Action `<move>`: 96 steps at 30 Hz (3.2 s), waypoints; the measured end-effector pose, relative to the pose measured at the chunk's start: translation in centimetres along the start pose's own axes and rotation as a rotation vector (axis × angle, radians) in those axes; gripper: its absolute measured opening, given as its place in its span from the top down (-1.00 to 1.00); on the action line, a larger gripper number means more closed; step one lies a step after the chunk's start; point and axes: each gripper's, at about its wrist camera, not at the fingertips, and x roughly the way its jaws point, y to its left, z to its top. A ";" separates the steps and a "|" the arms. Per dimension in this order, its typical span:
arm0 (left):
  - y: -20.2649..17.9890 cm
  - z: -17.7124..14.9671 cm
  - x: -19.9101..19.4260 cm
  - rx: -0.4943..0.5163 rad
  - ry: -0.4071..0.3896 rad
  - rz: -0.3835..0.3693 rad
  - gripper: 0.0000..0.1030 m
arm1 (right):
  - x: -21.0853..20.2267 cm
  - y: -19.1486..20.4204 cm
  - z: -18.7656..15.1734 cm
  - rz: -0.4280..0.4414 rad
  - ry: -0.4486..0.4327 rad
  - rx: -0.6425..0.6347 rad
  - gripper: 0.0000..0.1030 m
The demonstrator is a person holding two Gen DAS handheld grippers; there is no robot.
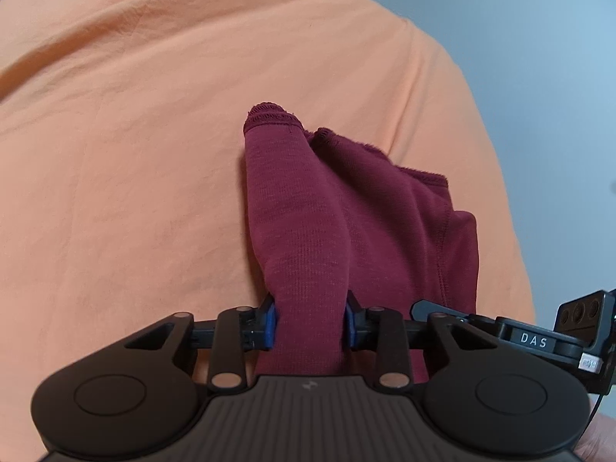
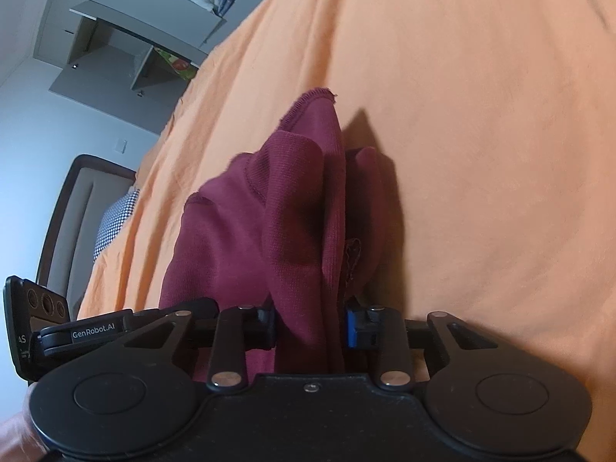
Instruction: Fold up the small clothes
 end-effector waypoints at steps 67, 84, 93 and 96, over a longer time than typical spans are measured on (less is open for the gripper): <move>31.4 -4.2 -20.0 -0.297 -0.254 0.182 0.16 | 24.9 32.1 -10.2 0.030 0.253 -0.385 0.05; 30.3 -5.5 -21.6 -0.323 -0.260 0.201 -0.49 | 21.3 34.7 -11.8 -0.003 0.164 -0.461 -0.24; 28.9 -7.2 -21.8 -0.351 -0.239 0.202 -0.94 | 19.8 36.2 -13.2 -0.031 0.146 -0.502 -0.60; 28.6 -7.5 -22.2 -0.370 -0.252 0.209 -0.99 | 19.2 36.4 -13.2 -0.038 0.143 -0.505 -0.64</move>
